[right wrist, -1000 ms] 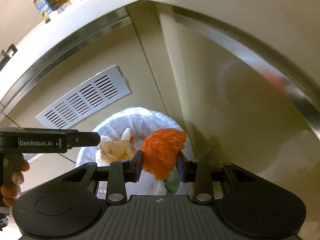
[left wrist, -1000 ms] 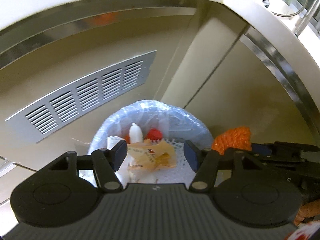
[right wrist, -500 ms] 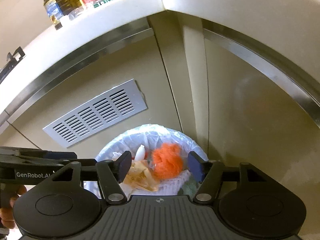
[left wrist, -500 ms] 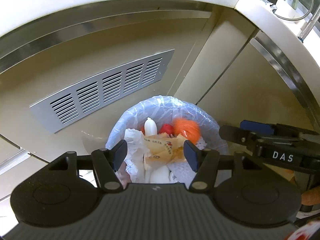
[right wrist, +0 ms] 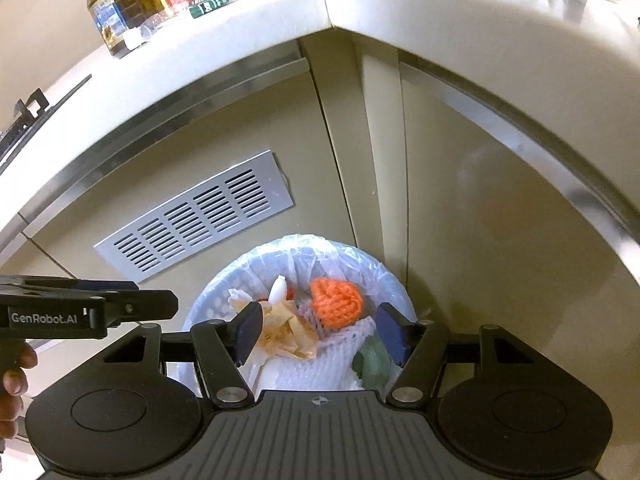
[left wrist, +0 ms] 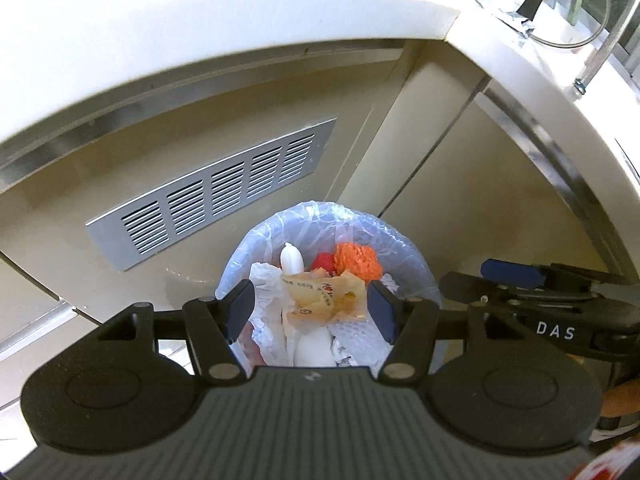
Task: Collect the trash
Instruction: 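Open the right tool to drop the orange scrubber into the wastebasket, then raise both tools back up toward the litter on the counter, then grasp the clear green-label water bottle with the left tool while the right tool grasps the silver foil packet, then carry the water bottle and foil packet down over the wastebasket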
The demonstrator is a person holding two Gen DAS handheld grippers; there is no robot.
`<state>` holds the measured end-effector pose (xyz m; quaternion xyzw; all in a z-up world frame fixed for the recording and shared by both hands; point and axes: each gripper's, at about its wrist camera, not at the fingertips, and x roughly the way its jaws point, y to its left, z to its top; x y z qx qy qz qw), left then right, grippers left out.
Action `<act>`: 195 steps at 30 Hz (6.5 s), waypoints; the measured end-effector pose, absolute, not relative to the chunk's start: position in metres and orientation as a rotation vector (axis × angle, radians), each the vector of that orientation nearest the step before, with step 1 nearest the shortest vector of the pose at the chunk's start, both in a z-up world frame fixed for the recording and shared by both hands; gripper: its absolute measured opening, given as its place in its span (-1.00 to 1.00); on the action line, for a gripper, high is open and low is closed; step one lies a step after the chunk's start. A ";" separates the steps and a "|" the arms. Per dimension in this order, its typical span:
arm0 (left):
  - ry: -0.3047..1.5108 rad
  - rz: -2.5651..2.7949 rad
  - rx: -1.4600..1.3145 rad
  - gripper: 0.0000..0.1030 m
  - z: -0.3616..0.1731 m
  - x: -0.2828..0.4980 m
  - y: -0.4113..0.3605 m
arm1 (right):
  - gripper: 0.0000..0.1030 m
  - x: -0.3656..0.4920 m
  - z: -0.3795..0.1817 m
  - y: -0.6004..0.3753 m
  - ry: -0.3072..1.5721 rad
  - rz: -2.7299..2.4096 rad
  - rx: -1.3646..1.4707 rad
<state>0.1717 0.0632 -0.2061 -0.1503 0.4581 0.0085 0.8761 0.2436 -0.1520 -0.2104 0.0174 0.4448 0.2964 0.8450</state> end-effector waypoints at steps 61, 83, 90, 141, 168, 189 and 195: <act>0.571 0.148 -0.004 0.14 -0.051 0.323 0.179 | 0.23 0.393 -0.052 -0.259 0.628 0.505 0.126; 0.707 0.186 0.073 0.34 -0.060 0.439 0.238 | 0.23 0.483 -0.063 -0.245 0.639 0.510 0.099; 0.704 0.104 0.069 0.36 -0.059 0.430 0.216 | 0.23 0.494 -0.071 -0.240 0.675 0.529 0.099; 0.712 0.132 -0.375 -0.24 -0.064 0.370 0.168 | -0.29 0.544 -0.099 -0.202 0.723 0.777 -0.150; 0.720 0.111 -0.343 -0.31 -0.062 0.356 0.150 | -0.12 0.522 -0.096 -0.158 0.760 0.789 -0.205; 0.720 0.126 -0.288 -0.50 -0.048 0.358 0.140 | -0.13 0.510 -0.089 -0.178 0.745 0.748 -0.100; 0.713 0.119 -0.298 -0.50 -0.046 0.354 0.141 | -0.13 0.511 -0.089 -0.182 0.744 0.737 -0.079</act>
